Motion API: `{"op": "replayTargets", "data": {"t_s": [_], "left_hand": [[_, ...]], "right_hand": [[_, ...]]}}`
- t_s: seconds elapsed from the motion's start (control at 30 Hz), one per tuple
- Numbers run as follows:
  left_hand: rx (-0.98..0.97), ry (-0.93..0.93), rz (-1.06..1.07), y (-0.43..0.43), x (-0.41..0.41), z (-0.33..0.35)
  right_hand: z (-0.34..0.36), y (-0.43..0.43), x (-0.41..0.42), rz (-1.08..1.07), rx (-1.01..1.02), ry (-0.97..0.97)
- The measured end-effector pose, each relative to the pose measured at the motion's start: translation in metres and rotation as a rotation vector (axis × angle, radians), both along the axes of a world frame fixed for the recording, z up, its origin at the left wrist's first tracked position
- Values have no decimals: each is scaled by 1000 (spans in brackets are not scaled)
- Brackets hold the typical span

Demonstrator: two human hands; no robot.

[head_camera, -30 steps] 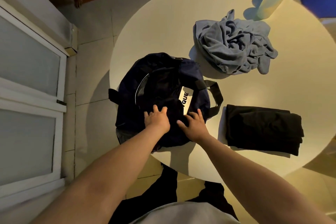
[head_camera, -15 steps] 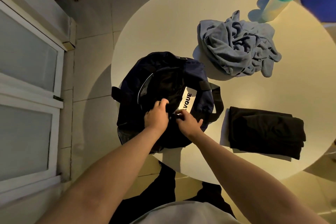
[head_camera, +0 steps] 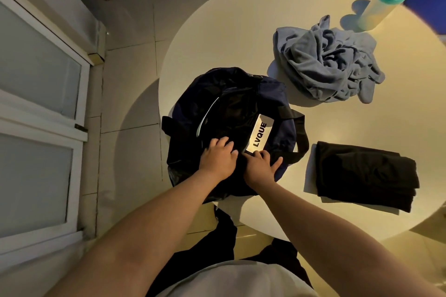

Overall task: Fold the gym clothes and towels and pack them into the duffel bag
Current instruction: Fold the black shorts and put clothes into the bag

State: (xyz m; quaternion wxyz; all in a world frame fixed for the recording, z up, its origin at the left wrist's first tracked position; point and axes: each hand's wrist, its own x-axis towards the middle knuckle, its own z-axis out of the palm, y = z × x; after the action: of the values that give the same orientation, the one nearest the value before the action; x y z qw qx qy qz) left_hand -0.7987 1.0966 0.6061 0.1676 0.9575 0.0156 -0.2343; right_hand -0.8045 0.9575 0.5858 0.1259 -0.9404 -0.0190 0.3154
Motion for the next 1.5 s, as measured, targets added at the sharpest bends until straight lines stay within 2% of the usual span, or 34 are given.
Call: {"op": "replayTargets", "data": {"t_s": [0.13, 0.2, 0.43, 0.6, 0.77, 0.87, 0.97, 1.13, 1.2, 1.33, 1.5], "left_hand": [[3, 132, -102, 2, 0, 1], [-13, 95, -127, 1, -2, 0], [-232, -69, 3, -5, -14, -4], [-190, -76, -1, -5, -14, -6], [-101, -120, -66, -10, -16, -6], [-68, -113, -46, -17, -15, -7], [-59, -46, -50, -25, -8, -5], [9, 108, -89, -47, 15, 12], [14, 227, -87, -57, 25, 17], [-99, 389, -61, -70, 26, 25], [-232, 338, 100, -70, 13, 42]], "right_hand": [[-3, -6, -8, -129, 74, -75], [-4, -9, -12, -112, 60, -96], [5, -16, -19, -124, -98, -95], [9, -21, -17, -218, -71, -104], [16, -23, -16, -204, -100, -158], [23, -35, -14, -272, -26, -198], [27, -47, -18, -360, 107, -325], [48, -64, -20, -510, 436, -567], [58, -71, -15, -496, 465, -547], [62, -80, -4, -473, 336, -397], [59, -81, -3, -465, 332, -253]]}}
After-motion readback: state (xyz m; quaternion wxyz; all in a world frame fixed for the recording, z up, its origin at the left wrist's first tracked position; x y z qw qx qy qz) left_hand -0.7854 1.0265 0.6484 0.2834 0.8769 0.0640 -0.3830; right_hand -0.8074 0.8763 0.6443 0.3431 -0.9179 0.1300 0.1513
